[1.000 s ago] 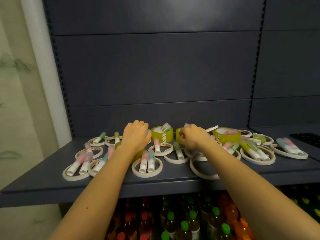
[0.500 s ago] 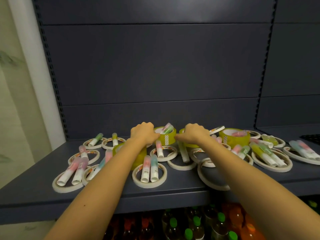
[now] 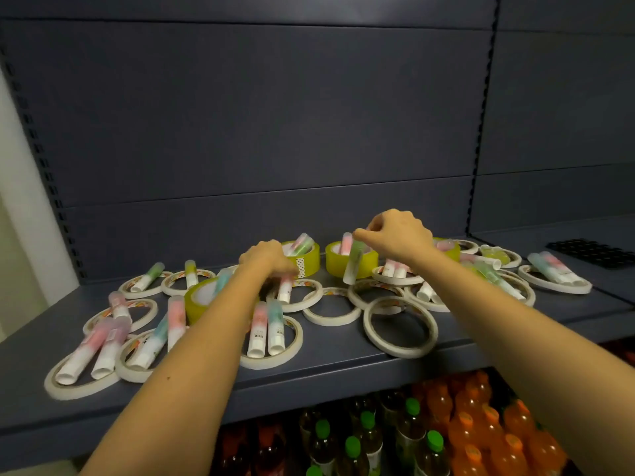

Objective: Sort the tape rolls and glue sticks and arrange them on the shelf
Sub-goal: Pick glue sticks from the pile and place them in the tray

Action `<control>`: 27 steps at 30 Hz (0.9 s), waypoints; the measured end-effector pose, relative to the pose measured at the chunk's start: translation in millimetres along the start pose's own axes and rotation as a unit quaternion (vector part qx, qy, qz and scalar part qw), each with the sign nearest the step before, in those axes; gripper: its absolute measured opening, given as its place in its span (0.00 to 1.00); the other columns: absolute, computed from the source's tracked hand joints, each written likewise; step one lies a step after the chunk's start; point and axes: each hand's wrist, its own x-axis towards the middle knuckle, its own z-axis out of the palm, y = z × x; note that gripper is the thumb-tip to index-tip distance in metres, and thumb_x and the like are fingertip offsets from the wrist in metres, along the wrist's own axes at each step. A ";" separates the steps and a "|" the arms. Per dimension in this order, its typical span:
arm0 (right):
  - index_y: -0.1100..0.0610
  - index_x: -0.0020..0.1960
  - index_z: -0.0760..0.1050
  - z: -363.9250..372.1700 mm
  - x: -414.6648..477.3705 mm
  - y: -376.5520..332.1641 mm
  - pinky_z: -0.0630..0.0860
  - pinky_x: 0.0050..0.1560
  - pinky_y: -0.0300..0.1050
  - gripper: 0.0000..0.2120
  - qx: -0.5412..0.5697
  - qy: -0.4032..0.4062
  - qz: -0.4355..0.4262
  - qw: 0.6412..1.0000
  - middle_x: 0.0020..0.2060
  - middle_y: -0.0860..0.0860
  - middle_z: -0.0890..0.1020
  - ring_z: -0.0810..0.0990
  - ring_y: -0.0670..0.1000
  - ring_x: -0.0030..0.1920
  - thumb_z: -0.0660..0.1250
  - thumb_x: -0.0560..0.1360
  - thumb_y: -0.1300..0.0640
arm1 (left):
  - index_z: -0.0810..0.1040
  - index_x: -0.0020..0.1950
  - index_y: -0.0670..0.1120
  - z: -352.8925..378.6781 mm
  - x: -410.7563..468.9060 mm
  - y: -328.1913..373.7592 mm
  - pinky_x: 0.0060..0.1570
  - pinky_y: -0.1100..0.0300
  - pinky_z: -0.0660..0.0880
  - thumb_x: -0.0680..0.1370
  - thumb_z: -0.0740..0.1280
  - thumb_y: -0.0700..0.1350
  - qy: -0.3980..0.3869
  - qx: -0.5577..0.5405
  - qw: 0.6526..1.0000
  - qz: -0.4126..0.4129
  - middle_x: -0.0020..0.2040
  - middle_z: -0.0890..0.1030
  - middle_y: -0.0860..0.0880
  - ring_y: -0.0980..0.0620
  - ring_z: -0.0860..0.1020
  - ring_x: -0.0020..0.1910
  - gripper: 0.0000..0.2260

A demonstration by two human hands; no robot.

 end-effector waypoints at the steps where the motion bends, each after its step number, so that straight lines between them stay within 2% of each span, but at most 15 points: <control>1: 0.52 0.45 0.79 -5.1 -0.8 4.7 0.73 0.44 0.46 0.16 0.000 0.004 0.005 1.000 0.39 0.49 0.80 0.78 0.53 0.44 0.63 0.73 0.41 | 0.76 0.50 0.42 -5.5 0.9 1.0 0.47 0.53 0.74 0.71 0.69 0.56 0.009 -0.028 1.000 0.011 0.52 0.80 0.42 0.44 0.78 0.51 0.18; 3: 0.52 0.41 0.79 -18.4 -1.4 15.7 0.70 0.38 0.42 0.14 -0.001 0.017 0.015 1.000 0.34 0.48 0.80 0.77 0.51 0.40 0.64 0.73 0.42 | 0.76 0.38 0.43 -20.6 1.0 6.3 0.40 0.55 0.72 0.71 0.69 0.58 0.040 -0.070 0.996 0.039 0.45 0.82 0.41 0.43 0.79 0.45 0.17; 4: 0.53 0.40 0.80 -25.8 -1.8 21.7 0.68 0.35 0.41 0.15 -0.001 0.024 0.020 1.000 0.30 0.47 0.79 0.77 0.51 0.37 0.64 0.73 0.43 | 0.76 0.33 0.44 -28.3 0.0 11.3 0.38 0.57 0.70 0.71 0.69 0.58 0.059 -0.092 0.993 0.051 0.38 0.82 0.43 0.43 0.79 0.42 0.18; 6: 0.54 0.39 0.81 -42.0 -2.4 34.9 0.68 0.34 0.41 0.15 0.003 0.037 0.029 0.999 0.30 0.48 0.79 0.78 0.52 0.38 0.64 0.72 0.43 | 0.78 0.29 0.46 -41.8 -3.2 27.7 0.38 0.59 0.72 0.70 0.70 0.57 0.083 -0.141 0.983 0.079 0.29 0.79 0.48 0.44 0.79 0.38 0.17; 9: 0.55 0.43 0.82 -65.5 -4.7 60.3 0.70 0.36 0.43 0.15 0.003 0.063 0.048 0.997 0.33 0.49 0.79 0.78 0.54 0.40 0.64 0.72 0.44 | 0.82 0.35 0.43 -53.1 -8.4 63.1 0.49 0.50 0.79 0.70 0.72 0.55 0.082 -0.188 0.970 0.133 0.35 0.84 0.43 0.44 0.83 0.40 0.15; 12: 0.56 0.46 0.81 -86.6 -10.2 92.4 0.70 0.35 0.43 0.15 0.007 0.084 0.062 0.994 0.33 0.51 0.79 0.78 0.54 0.39 0.63 0.73 0.45 | 0.83 0.39 0.41 -53.0 -17.4 104.3 0.50 0.46 0.80 0.70 0.72 0.53 0.081 -0.189 0.962 0.179 0.38 0.84 0.41 0.44 0.83 0.40 0.15; 15: 0.59 0.48 0.80 -108.3 -19.3 126.4 0.70 0.35 0.44 0.18 -0.005 0.092 0.069 0.993 0.37 0.55 0.82 0.77 0.54 0.38 0.62 0.75 0.45 | 0.84 0.39 0.43 -44.7 -27.5 148.2 0.50 0.48 0.79 0.70 0.72 0.54 0.097 -0.180 0.956 0.212 0.37 0.85 0.44 0.47 0.83 0.40 0.13; 18: 0.59 0.49 0.79 -134.6 -27.0 163.6 0.76 0.42 0.49 0.18 -0.026 0.089 0.071 0.993 0.41 0.56 0.83 0.81 0.57 0.42 0.61 0.77 0.45 | 0.81 0.37 0.48 -31.5 -39.2 195.4 0.47 0.54 0.78 0.70 0.72 0.54 0.104 -0.168 0.954 0.226 0.38 0.85 0.46 0.51 0.83 0.40 0.10; 22: 0.56 0.50 0.77 -171.9 -33.4 216.3 0.77 0.44 0.50 0.16 -0.042 0.085 0.077 0.993 0.43 0.54 0.82 0.81 0.56 0.45 0.60 0.77 0.45 | 0.81 0.38 0.48 -15.8 -53.6 260.2 0.38 0.57 0.71 0.70 0.72 0.53 0.092 -0.170 0.948 0.251 0.35 0.81 0.50 0.49 0.80 0.41 0.09; 24: 0.55 0.52 0.76 -186.7 -38.0 242.9 0.77 0.45 0.50 0.15 -0.049 0.083 0.080 0.992 0.45 0.53 0.82 0.81 0.55 0.46 0.60 0.78 0.44 | 0.81 0.39 0.49 -6.7 -61.9 291.3 0.37 0.58 0.68 0.70 0.72 0.53 0.101 -0.175 0.944 0.261 0.36 0.79 0.51 0.48 0.77 0.41 0.08; 27: 0.54 0.54 0.75 -205.6 -45.0 281.9 0.78 0.46 0.51 0.15 -0.045 0.089 0.080 0.992 0.47 0.53 0.81 0.81 0.56 0.46 0.60 0.78 0.44 | 0.79 0.40 0.49 8.7 -72.8 333.6 0.39 0.58 0.67 0.71 0.72 0.52 0.111 -0.177 0.940 0.269 0.40 0.79 0.51 0.49 0.76 0.42 0.08</control>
